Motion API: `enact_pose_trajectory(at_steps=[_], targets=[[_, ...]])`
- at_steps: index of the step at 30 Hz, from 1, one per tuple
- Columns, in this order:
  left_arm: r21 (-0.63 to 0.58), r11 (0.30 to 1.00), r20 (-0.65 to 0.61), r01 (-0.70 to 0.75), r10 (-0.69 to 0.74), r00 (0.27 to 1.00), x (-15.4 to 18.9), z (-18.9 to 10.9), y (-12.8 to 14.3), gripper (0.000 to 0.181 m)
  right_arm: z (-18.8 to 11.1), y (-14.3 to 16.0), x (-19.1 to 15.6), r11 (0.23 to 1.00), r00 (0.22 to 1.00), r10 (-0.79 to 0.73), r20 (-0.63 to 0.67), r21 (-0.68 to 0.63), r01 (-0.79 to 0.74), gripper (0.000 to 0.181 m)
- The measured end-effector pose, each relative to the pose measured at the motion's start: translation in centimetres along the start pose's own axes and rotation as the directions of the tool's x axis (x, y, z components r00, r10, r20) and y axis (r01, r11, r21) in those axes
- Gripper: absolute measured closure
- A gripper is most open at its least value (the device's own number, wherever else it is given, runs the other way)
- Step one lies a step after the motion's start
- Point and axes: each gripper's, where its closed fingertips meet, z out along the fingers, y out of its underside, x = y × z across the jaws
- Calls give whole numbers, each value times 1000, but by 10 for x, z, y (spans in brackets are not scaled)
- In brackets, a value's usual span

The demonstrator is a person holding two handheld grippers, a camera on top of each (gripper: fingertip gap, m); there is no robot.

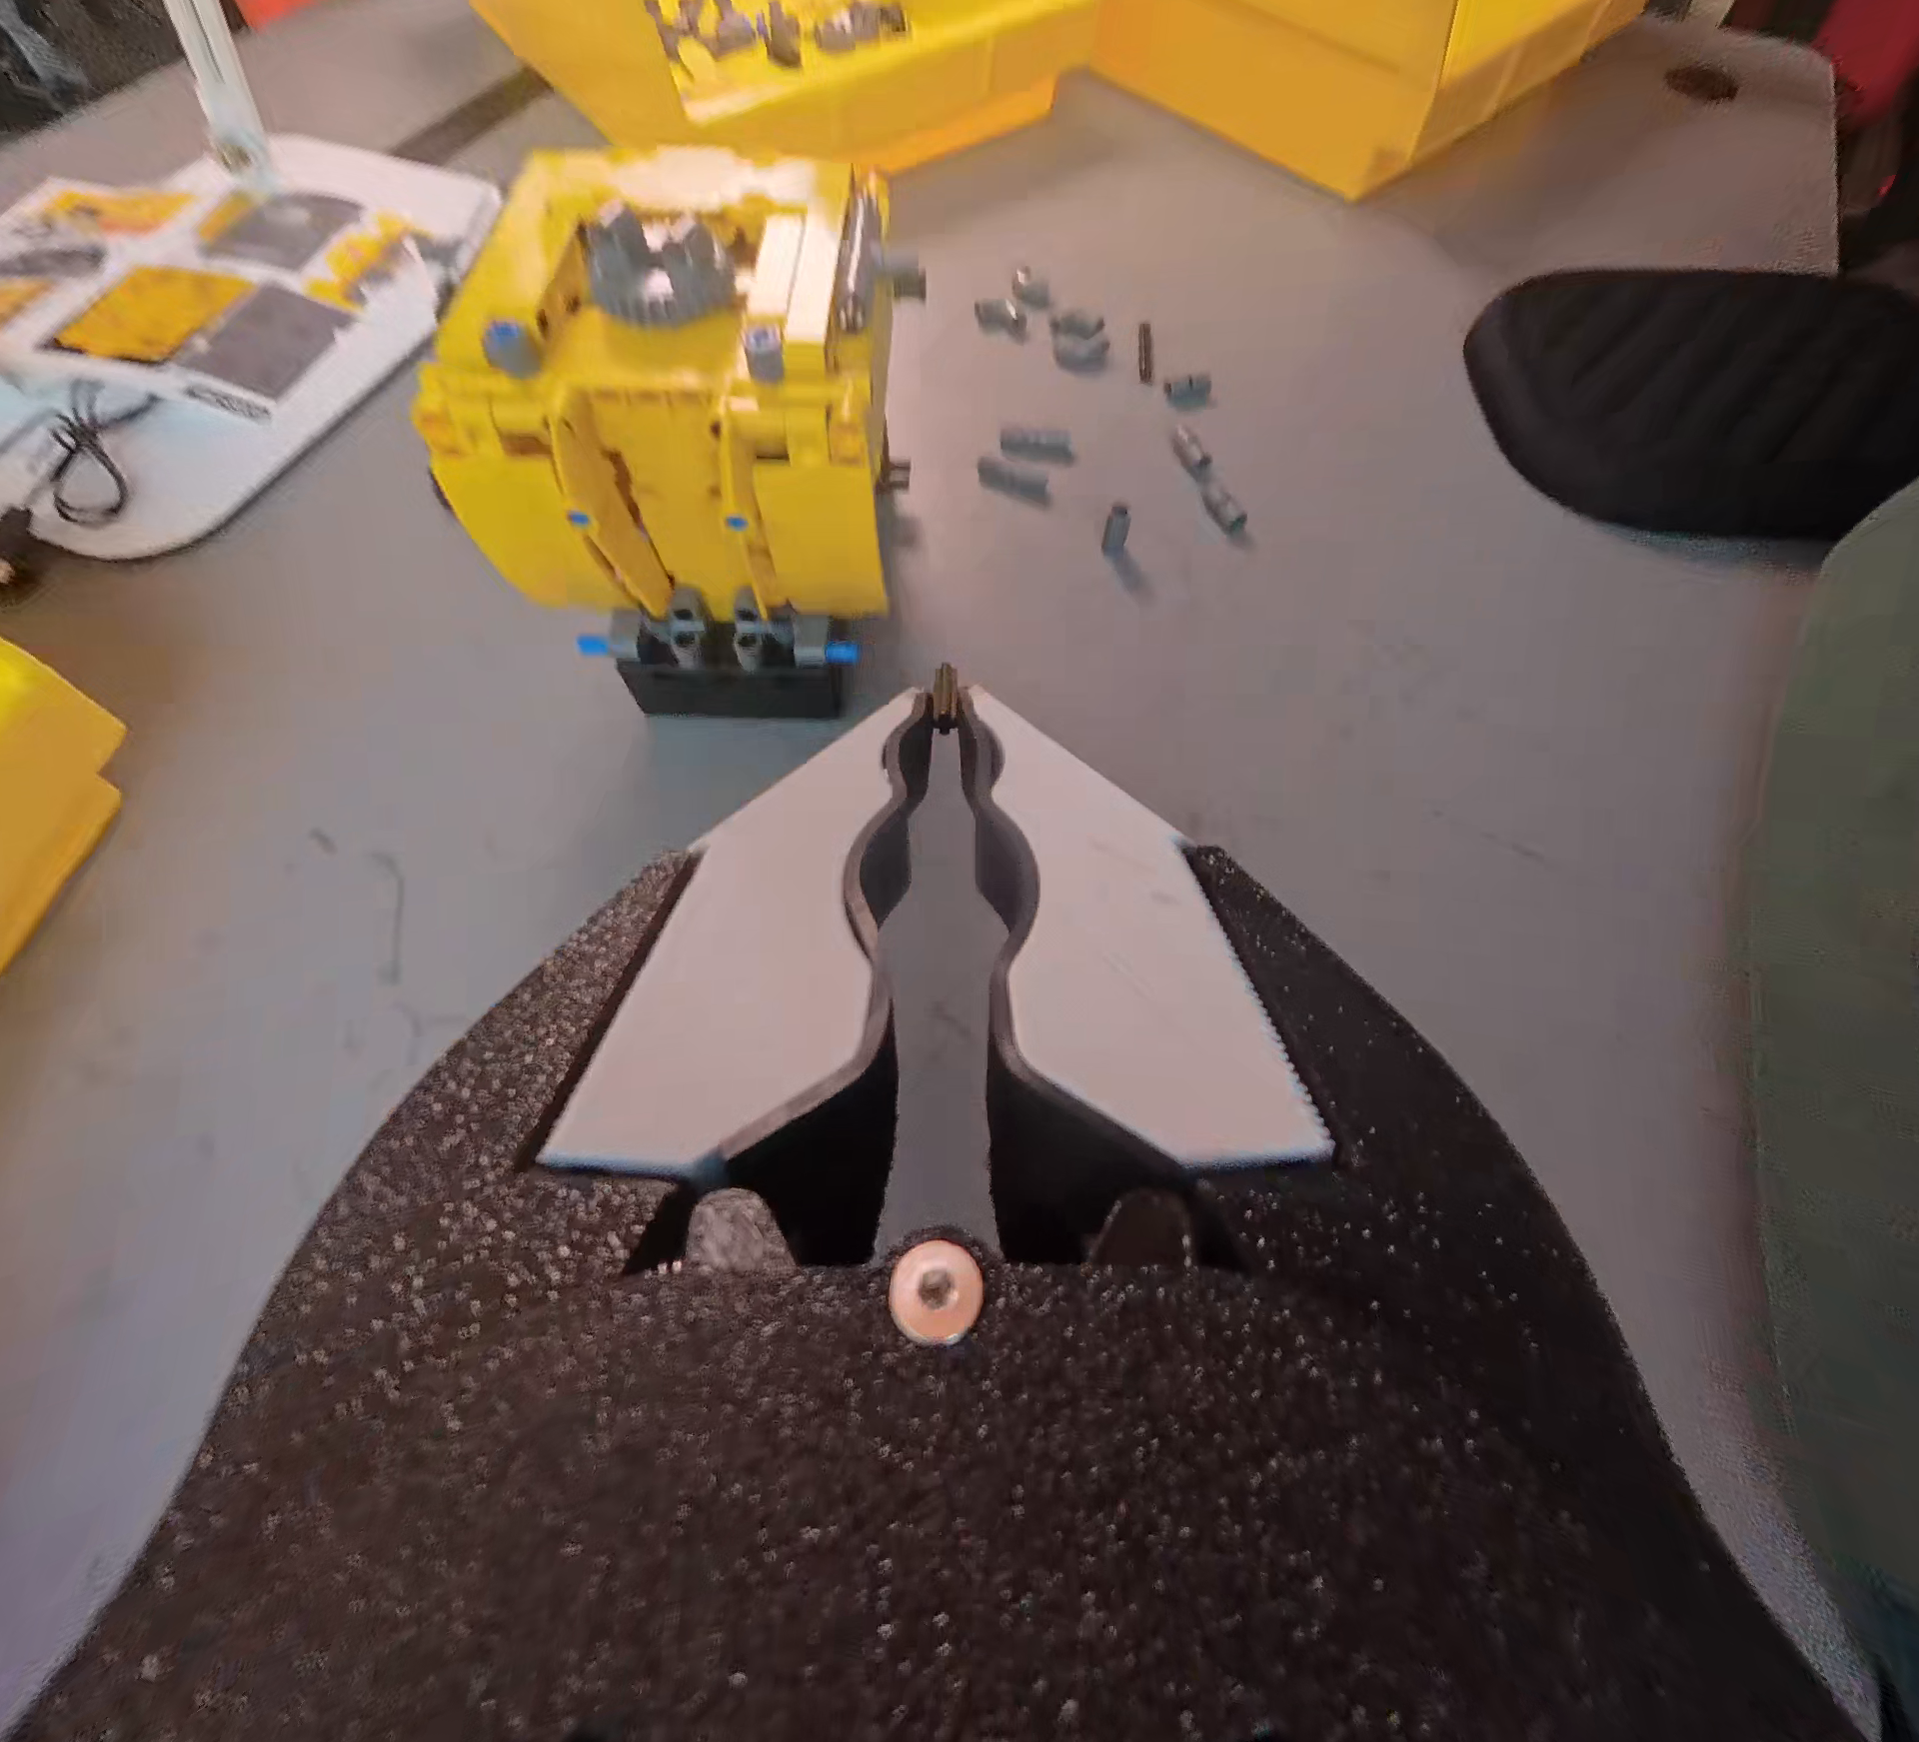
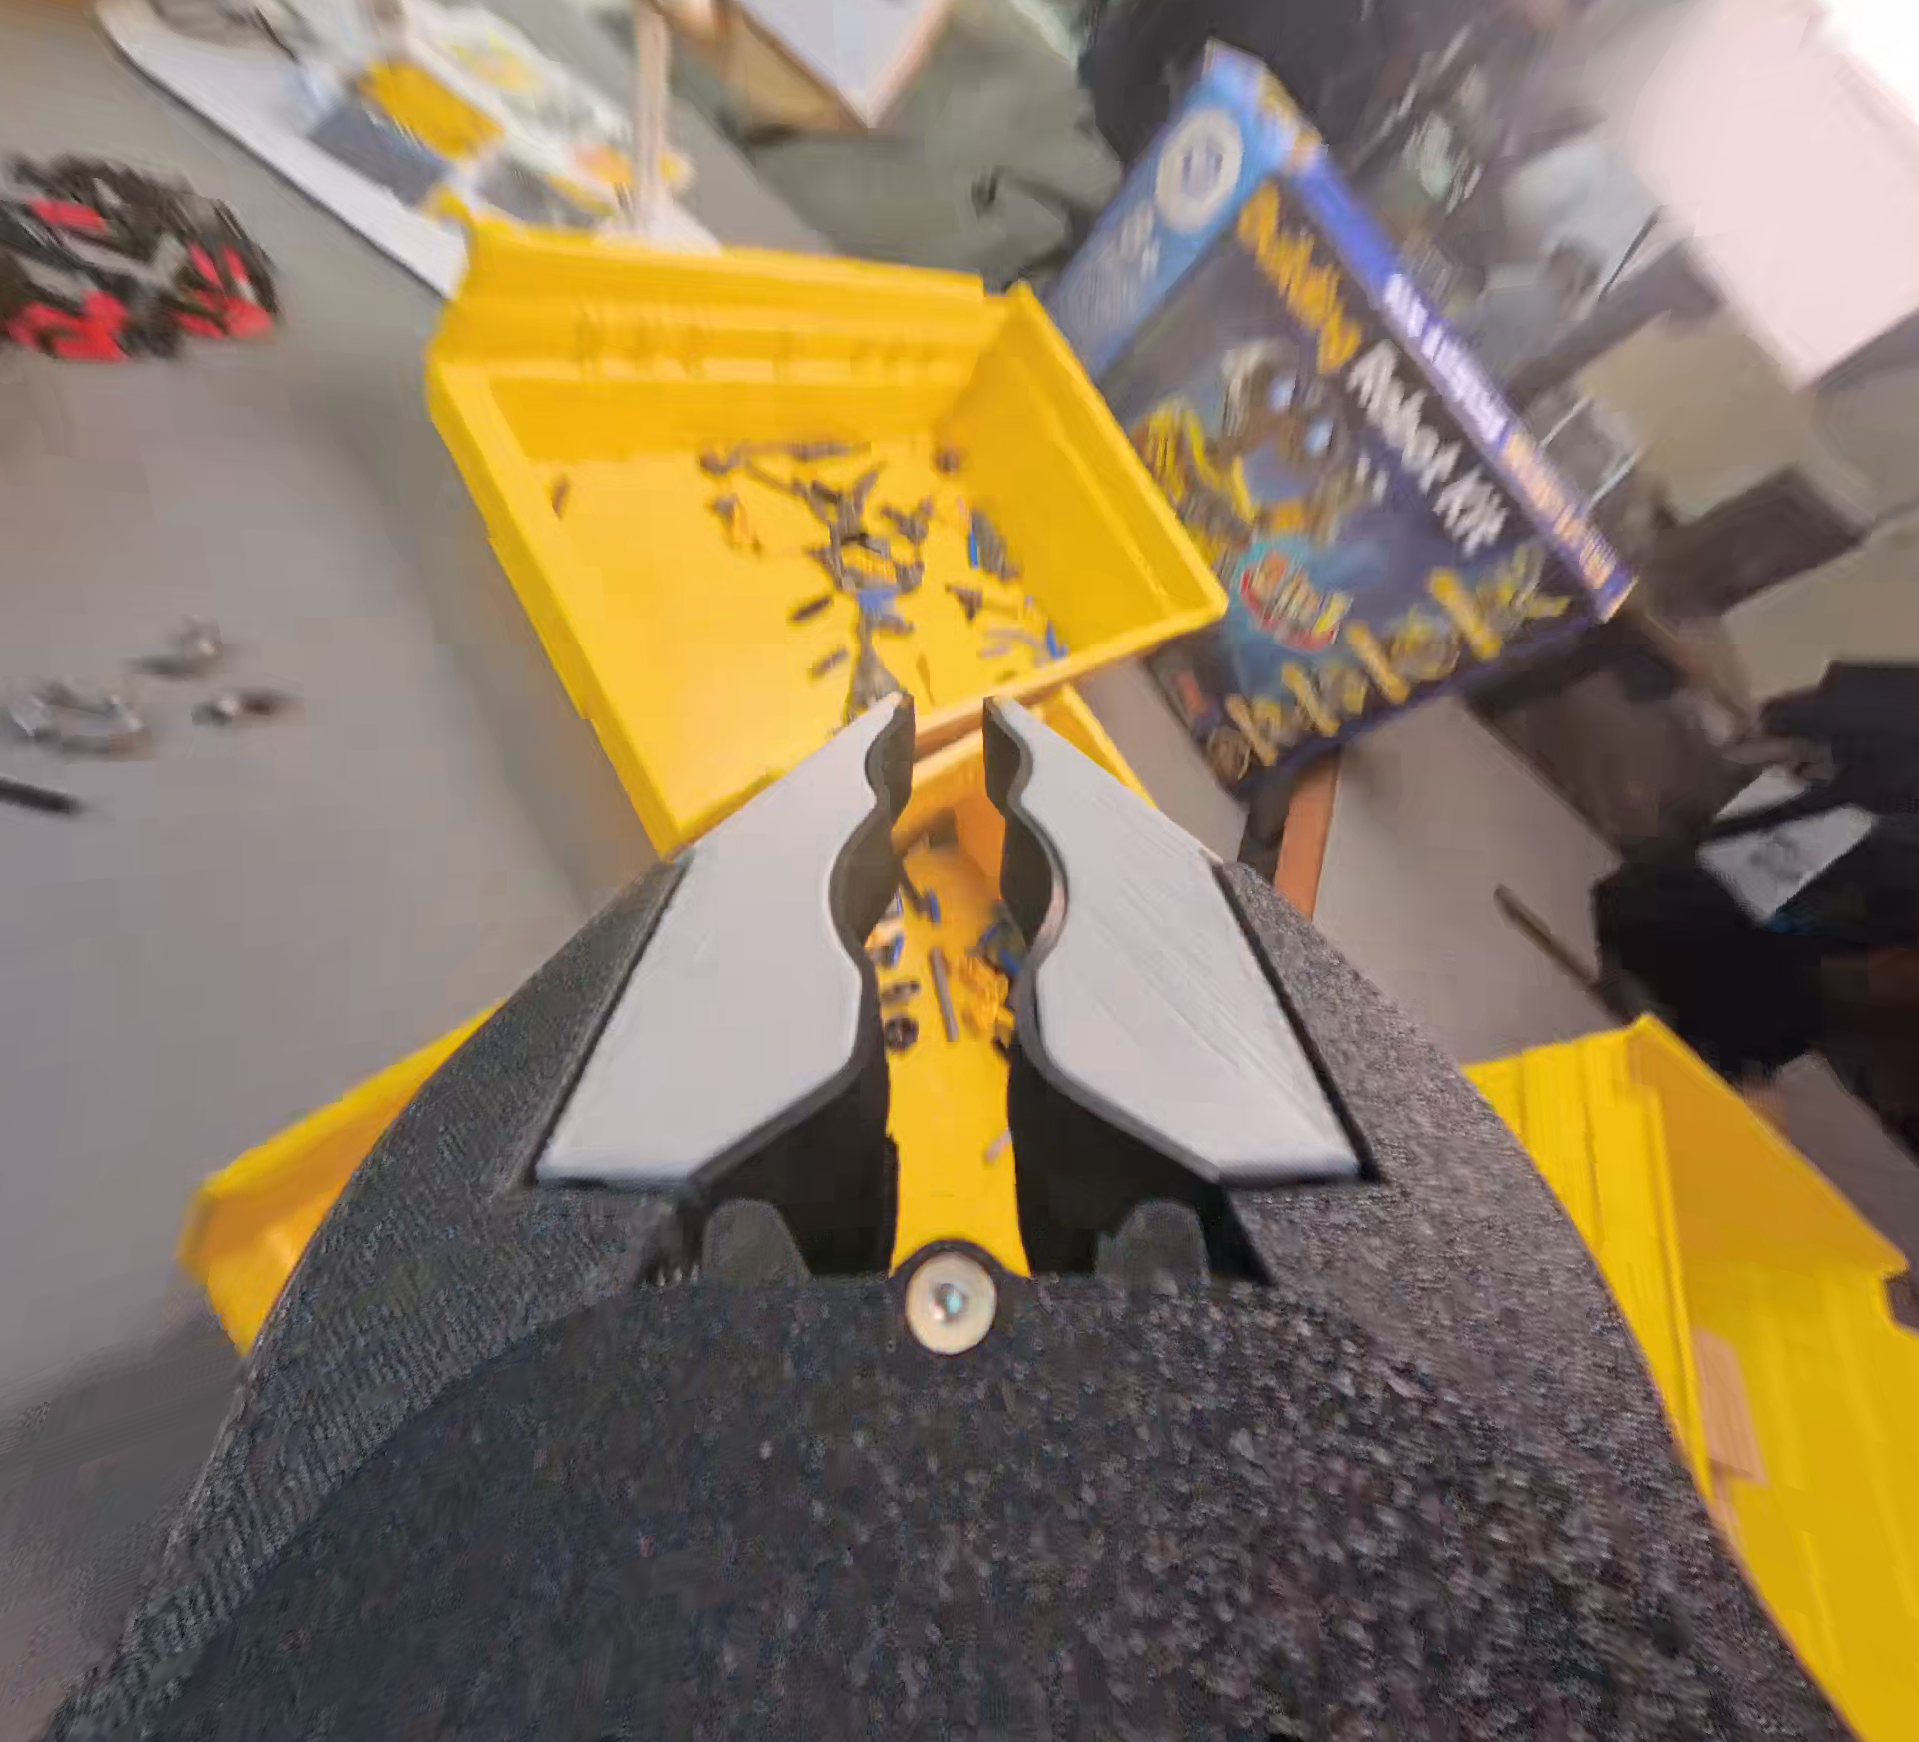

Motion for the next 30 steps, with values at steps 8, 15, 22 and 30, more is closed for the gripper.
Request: enact_pose_trajectory(at_steps=[8, 15, 22, 30], targets=[[-147, 988, -144, -47, 25, 989, 30, 22, 37, 177, 94, 146, -2, 870, 943, 175, 284, -492, -13, 175], [-191, 975, -183, -110, 74, 980, 48, 52, 45, 177, 126, 156, -18, 915, 904, 77, 421, -391, 104, 175], [-208, 967, -153, -146, 115, 982, 45, 58, 47, 147, 142, 168, -23, 918, 860, 78, 505, -372, 136, 176], [-135, 988, -115, -75, 59, 992, 32, 50, 35, 146, 142, 169, -25, 926, 833, 111, 542, -361, 112, 178]])
